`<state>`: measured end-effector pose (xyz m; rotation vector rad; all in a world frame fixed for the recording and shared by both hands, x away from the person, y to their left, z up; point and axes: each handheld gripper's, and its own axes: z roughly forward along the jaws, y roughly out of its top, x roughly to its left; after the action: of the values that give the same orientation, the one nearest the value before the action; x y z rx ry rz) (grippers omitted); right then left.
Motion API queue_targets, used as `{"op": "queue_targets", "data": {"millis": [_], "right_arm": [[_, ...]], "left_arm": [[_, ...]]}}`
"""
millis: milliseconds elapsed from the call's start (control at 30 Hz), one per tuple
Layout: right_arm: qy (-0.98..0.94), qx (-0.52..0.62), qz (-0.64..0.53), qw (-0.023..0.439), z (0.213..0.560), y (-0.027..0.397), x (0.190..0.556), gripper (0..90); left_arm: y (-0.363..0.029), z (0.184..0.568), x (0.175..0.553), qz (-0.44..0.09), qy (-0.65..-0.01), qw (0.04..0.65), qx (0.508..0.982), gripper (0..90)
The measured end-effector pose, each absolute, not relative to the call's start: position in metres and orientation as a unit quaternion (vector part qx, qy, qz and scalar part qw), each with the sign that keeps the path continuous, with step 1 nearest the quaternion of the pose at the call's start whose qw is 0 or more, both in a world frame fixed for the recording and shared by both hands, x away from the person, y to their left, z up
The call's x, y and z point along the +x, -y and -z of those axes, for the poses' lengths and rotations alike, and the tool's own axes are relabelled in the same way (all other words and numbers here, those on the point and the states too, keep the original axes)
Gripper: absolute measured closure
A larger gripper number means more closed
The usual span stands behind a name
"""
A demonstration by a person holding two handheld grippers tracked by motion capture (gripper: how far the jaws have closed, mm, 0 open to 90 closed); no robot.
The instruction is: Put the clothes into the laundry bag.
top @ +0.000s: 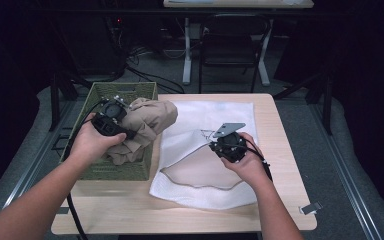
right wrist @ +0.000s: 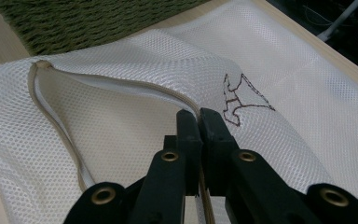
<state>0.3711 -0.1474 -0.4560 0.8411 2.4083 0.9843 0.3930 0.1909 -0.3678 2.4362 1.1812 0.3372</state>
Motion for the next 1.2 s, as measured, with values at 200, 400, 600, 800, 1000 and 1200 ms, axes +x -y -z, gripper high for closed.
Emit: {"op": "queue_targets", "data": {"millis": [200, 400, 600, 800, 1000, 1200], "right_arm": [[-0.862, 0.301, -0.354, 0.203, 0.456, 0.148, 0.371, 87.2], [-0.862, 0.3, -0.355, 0.202, 0.456, 0.147, 0.371, 87.2], [-0.861, 0.3, -0.357, 0.202, 0.455, 0.148, 0.371, 87.2], [-0.86, 0.3, -0.359, 0.202, 0.454, 0.149, 0.371, 87.2], [-0.86, 0.302, -0.359, 0.202, 0.454, 0.149, 0.37, 87.2], [-0.86, 0.301, -0.359, 0.203, 0.454, 0.149, 0.37, 87.2]], "left_arm": [[-0.189, 0.365, 0.385, -0.119, -0.412, 0.202, 0.88, 64.8], [-0.185, 0.362, 0.375, -0.116, -0.4, 0.205, 0.886, 64.9], [-0.178, 0.363, 0.364, -0.108, -0.386, 0.212, 0.891, 64.8], [-0.17, 0.364, 0.353, -0.103, -0.37, 0.216, 0.897, 64.8], [-0.167, 0.366, 0.345, -0.099, -0.364, 0.22, 0.9, 64.8], [-0.167, 0.366, 0.339, -0.098, -0.36, 0.225, 0.9, 64.8]]}}
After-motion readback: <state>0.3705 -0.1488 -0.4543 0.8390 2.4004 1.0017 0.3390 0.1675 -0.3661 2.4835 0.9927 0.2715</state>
